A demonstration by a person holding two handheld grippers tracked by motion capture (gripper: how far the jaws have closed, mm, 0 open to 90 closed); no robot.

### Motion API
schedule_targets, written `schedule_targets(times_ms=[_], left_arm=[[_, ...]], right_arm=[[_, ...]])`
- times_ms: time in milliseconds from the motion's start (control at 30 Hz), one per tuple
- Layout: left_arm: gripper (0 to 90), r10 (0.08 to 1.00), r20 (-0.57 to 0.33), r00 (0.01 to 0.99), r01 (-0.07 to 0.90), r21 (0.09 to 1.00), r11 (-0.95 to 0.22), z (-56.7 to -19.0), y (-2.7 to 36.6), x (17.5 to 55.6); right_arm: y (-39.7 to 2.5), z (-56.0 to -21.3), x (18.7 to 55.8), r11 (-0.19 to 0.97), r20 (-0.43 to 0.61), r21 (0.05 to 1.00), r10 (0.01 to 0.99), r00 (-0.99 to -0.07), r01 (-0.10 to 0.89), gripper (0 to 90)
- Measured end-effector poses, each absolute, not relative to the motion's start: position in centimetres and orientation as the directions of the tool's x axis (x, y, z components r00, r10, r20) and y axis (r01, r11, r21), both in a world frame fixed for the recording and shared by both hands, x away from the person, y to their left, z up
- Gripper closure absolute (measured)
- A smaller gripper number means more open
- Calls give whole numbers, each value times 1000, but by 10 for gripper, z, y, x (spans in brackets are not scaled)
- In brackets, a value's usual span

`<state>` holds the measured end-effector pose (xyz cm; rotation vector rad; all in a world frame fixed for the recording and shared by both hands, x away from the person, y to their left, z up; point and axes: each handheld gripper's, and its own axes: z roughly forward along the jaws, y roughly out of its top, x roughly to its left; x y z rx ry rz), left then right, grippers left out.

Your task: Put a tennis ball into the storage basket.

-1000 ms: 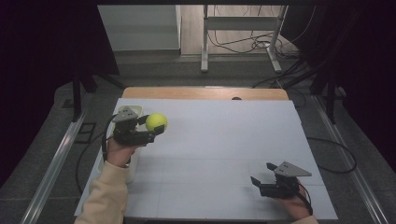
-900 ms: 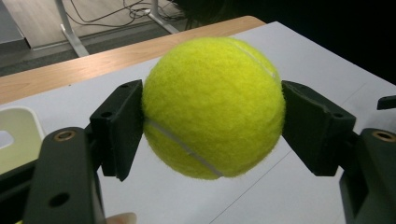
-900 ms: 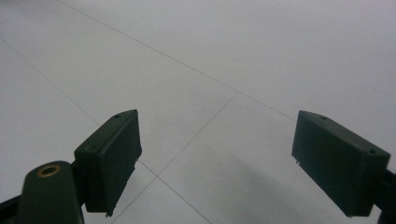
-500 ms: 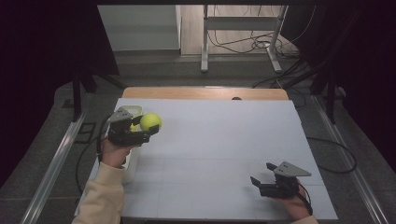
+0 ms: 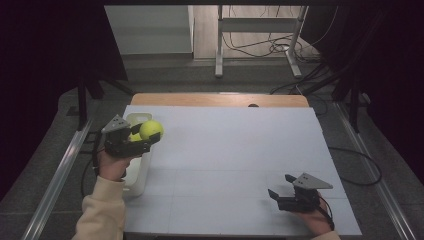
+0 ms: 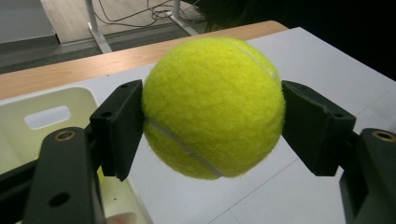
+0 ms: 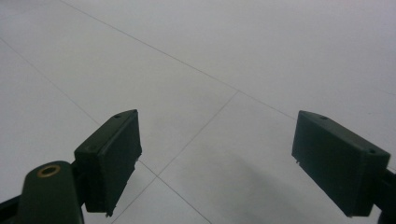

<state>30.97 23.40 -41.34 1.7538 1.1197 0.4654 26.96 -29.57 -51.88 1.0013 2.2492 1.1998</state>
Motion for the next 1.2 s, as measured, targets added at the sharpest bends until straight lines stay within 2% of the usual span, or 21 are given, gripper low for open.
schedule_targets(times_ms=[1200], left_arm=[[263, 894, -181, 411, 498, 866, -54, -420, 268, 303]], right_arm=[[-296, -519, 269, 378, -17, 833, 749, -663, 405, 162]])
